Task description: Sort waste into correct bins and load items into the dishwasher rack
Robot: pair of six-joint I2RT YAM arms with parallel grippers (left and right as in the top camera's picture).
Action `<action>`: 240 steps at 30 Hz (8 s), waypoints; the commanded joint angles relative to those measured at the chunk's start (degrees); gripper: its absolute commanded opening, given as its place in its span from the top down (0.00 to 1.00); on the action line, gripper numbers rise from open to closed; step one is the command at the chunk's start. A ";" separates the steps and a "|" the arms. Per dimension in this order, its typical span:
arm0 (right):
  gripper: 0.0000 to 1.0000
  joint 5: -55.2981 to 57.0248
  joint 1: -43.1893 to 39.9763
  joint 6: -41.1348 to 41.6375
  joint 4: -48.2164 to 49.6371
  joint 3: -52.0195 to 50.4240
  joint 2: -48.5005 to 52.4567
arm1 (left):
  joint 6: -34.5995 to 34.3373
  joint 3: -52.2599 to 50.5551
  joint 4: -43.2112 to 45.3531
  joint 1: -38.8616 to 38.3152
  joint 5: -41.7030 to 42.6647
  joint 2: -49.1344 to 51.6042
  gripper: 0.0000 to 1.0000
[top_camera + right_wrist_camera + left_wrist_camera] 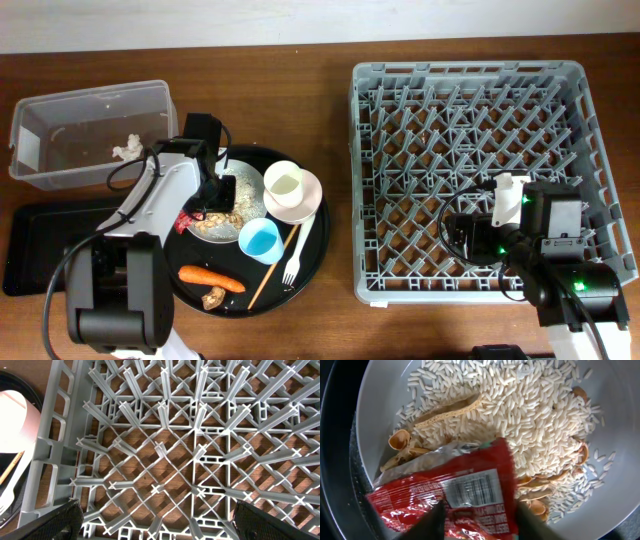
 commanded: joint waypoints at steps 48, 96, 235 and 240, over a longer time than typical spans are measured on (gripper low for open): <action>0.01 0.09 0.31 0.61 0.04 1.03 -0.07 | -0.09 5.01 26.38 17.00 -3.87 -19.65 1.00; 0.01 0.09 0.31 0.61 -0.66 1.03 -0.07 | -0.28 6.43 8.37 -4.22 25.14 0.15 1.00; 0.01 -17.59 -8.31 -11.43 -23.12 28.15 27.41 | -4.81 -6.49 -10.60 -5.49 19.30 -10.43 1.00; 0.01 -17.59 -8.31 -11.43 -23.12 28.15 27.41 | -4.74 5.29 -17.59 -2.16 19.58 -10.69 1.00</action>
